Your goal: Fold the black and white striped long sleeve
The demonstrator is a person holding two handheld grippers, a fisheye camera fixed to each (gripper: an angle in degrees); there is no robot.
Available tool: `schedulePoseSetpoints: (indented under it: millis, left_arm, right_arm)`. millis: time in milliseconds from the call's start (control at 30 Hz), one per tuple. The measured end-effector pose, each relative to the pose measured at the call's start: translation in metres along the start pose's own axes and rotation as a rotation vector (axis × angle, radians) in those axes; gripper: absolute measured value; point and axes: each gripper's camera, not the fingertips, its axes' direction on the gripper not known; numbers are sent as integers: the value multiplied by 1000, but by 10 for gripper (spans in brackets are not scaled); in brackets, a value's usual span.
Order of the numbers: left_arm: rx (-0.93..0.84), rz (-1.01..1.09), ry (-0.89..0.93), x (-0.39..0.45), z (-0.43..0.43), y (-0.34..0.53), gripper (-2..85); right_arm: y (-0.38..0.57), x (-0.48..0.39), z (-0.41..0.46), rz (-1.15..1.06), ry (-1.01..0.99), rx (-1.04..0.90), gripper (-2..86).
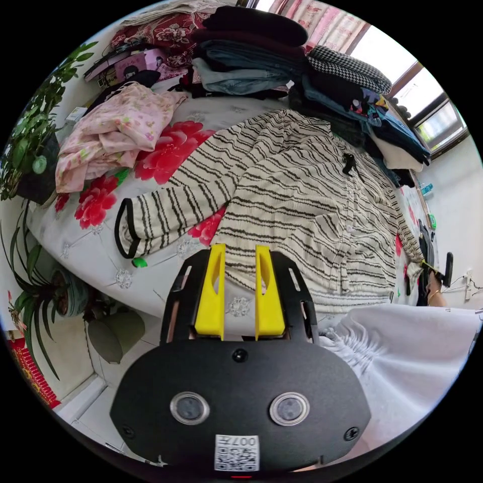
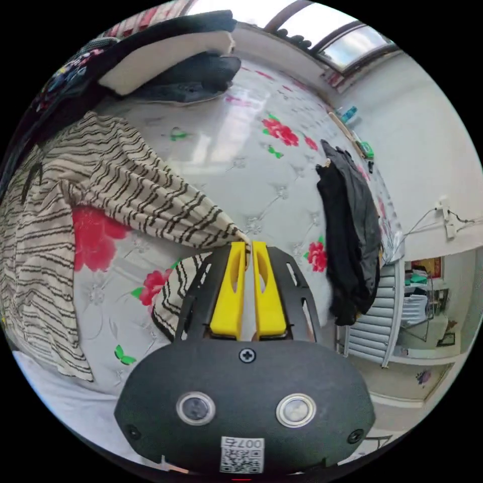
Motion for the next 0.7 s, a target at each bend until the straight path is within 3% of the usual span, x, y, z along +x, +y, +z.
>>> schedulePoseSetpoints:
  millis: [67, 167, 267, 333, 367, 467, 600, 700]
  left_arm:
    - [12, 14, 0, -1, -4, 7, 95]
    - [38, 27, 1, -3, -6, 13, 96]
    - [42, 57, 4, -4, 1, 9, 97]
    - [15, 92, -9, -2, 15, -1, 97]
    - [2, 103, -12, -1, 19, -5, 96]
    - [-13, 148, -101, 7, 29, -15, 60]
    - [-41, 241, -149, 21, 27, -14, -4]
    - [-46, 261, -86, 17, 13, 3, -8]
  right_arm:
    - [-3, 31, -15, 103, 16, -10, 81]
    - [27, 36, -57, 74, -199, 114, 91]
    - [86, -21, -87, -185, -549, 215, 96]
    - [134, -89, -85, -380, -778, 125, 103]
    - [144, -106, -83, -423, -802, 94, 103]
    - [192, -180, -72, -585, -776, -30, 93]
    - [248, -217, -94, -770, -443, 132, 23]
    - [265, -206, -98, -891, -303, 56, 5]
